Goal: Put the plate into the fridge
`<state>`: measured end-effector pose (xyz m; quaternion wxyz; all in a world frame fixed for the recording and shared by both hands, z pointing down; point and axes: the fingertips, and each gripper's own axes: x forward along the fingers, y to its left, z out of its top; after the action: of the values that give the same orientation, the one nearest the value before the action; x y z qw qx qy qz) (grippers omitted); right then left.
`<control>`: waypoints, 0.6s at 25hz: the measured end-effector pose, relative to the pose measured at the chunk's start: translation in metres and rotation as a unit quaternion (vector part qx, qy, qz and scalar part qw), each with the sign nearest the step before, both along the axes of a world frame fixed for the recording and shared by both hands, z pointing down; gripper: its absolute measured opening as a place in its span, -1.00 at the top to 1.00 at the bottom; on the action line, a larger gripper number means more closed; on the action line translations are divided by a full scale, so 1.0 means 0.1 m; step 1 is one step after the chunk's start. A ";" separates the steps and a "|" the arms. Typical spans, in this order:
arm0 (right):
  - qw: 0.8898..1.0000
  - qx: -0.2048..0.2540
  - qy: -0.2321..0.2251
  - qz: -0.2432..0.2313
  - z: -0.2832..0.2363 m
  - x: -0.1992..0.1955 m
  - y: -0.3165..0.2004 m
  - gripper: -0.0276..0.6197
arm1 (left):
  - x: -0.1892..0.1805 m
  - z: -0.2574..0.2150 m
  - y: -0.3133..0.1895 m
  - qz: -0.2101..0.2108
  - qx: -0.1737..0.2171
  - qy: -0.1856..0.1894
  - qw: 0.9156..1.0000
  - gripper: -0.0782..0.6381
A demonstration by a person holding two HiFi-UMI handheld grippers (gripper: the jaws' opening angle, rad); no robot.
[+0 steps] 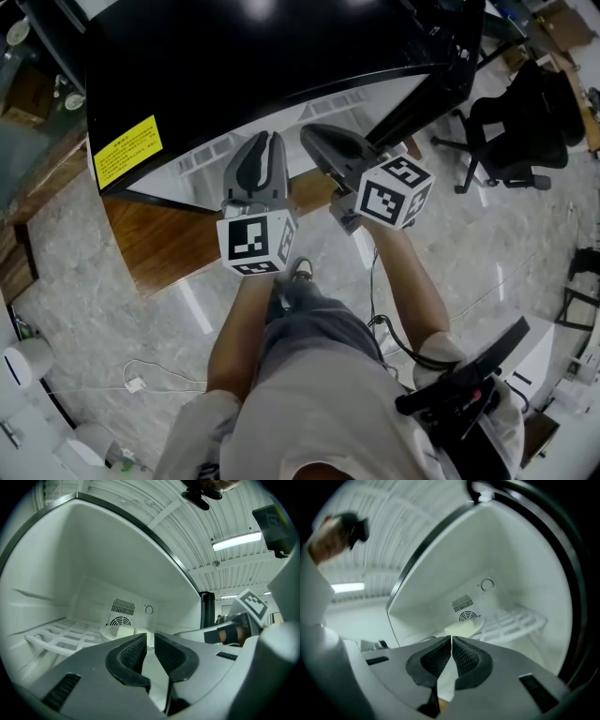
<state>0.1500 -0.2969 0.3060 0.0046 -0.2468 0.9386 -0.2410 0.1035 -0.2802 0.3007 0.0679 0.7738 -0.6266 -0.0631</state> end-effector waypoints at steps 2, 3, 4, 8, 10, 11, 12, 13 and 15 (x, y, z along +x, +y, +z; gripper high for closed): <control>0.988 0.111 0.108 0.025 0.01 -0.05 -0.01 0.84 | 0.00 0.00 0.00 -0.001 -0.002 -0.005 1.000 0.60; 0.979 0.146 0.138 0.033 0.00 -0.08 -0.02 0.85 | -0.01 0.00 -0.01 -0.002 -0.003 -0.008 1.000 0.60; 0.974 0.167 0.150 0.036 -0.01 -0.11 -0.02 0.85 | -0.01 0.00 -0.01 -0.003 -0.003 -0.010 1.000 0.60; 0.968 0.182 0.169 0.038 0.03 -0.22 -0.09 0.85 | -0.02 0.00 -0.04 -0.005 -0.004 -0.017 1.000 0.60; 0.967 0.184 0.175 0.038 0.06 -0.24 -0.13 0.85 | -0.02 0.01 -0.07 -0.006 -0.004 -0.019 1.000 0.60; 0.968 0.181 0.171 0.036 0.07 -0.24 -0.14 0.85 | -0.02 0.02 -0.08 -0.006 -0.004 -0.021 1.000 0.61; 0.969 0.178 0.165 0.035 0.08 -0.24 -0.14 0.85 | -0.02 0.02 -0.09 -0.005 -0.003 -0.022 1.000 0.61; 0.970 0.177 0.161 0.035 0.09 -0.24 -0.15 0.85 | -0.02 0.03 -0.09 -0.004 -0.003 -0.023 1.000 0.61; 0.971 0.175 0.156 0.036 0.09 -0.23 -0.16 0.85 | -0.01 0.03 -0.11 -0.004 -0.001 -0.022 1.000 0.61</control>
<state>0.1271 -0.3128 0.3154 -0.0905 -0.3103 0.9458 -0.0308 0.1023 -0.2909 0.3039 0.0546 0.7726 -0.6309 -0.0462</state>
